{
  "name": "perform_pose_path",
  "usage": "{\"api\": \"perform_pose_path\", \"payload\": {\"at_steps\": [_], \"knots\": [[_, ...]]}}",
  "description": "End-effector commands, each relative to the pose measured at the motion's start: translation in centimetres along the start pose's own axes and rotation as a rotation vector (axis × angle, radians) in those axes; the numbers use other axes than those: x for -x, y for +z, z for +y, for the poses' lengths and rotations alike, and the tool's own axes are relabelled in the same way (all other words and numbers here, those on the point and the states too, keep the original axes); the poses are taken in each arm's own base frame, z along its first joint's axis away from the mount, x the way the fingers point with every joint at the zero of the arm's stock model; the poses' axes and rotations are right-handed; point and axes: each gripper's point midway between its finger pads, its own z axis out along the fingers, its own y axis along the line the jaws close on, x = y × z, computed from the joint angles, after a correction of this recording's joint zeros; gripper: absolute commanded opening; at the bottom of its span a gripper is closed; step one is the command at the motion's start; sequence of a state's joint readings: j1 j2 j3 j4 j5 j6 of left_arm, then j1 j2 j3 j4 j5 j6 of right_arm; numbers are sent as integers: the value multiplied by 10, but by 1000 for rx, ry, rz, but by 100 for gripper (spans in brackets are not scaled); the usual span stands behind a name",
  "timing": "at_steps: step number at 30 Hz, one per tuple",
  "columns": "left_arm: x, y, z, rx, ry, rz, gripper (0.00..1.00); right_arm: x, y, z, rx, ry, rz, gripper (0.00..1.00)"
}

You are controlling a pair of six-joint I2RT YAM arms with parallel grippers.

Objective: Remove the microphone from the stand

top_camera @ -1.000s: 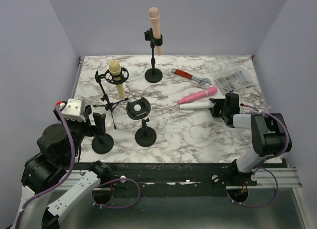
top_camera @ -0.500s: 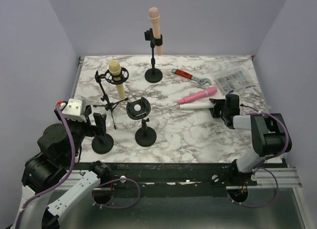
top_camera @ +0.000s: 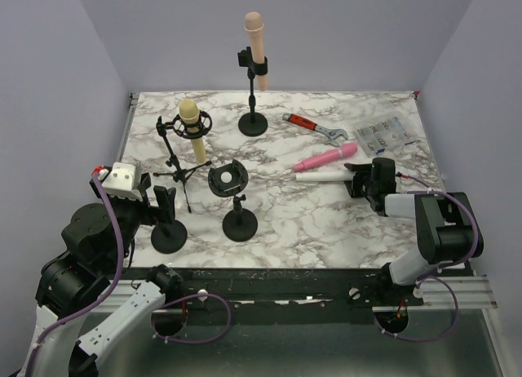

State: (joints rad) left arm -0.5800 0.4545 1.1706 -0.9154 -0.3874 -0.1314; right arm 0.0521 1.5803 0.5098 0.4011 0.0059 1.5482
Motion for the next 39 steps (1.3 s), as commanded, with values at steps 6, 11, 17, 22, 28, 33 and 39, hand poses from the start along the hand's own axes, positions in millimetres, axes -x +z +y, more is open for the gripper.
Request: {"api": "perform_pose_path", "payload": {"at_steps": [6, 11, 17, 22, 28, 33, 39], "knots": [[3, -1, -5, -28, -19, 0, 97, -4, -5, -17, -47, -34, 30, 70], [2, -1, -5, -26, -19, 6, 97, -5, -12, -12, -31, -64, 36, 75], [-2, 4, -6, -13, -13, 35, 97, -4, -25, 0, 12, -139, 33, 80], [-7, 9, 1, 41, -3, 83, 92, -5, -36, 21, 82, -242, 37, 80], [-19, 15, 16, 161, -4, 157, 79, -3, -49, 33, 132, -315, 22, 80], [-31, 15, 22, 213, -37, 187, 66, -1, -56, 40, 158, -343, 5, 80], [-48, 18, 26, 265, -94, 198, 56, -3, -56, 41, 163, -347, 15, 80]]}}
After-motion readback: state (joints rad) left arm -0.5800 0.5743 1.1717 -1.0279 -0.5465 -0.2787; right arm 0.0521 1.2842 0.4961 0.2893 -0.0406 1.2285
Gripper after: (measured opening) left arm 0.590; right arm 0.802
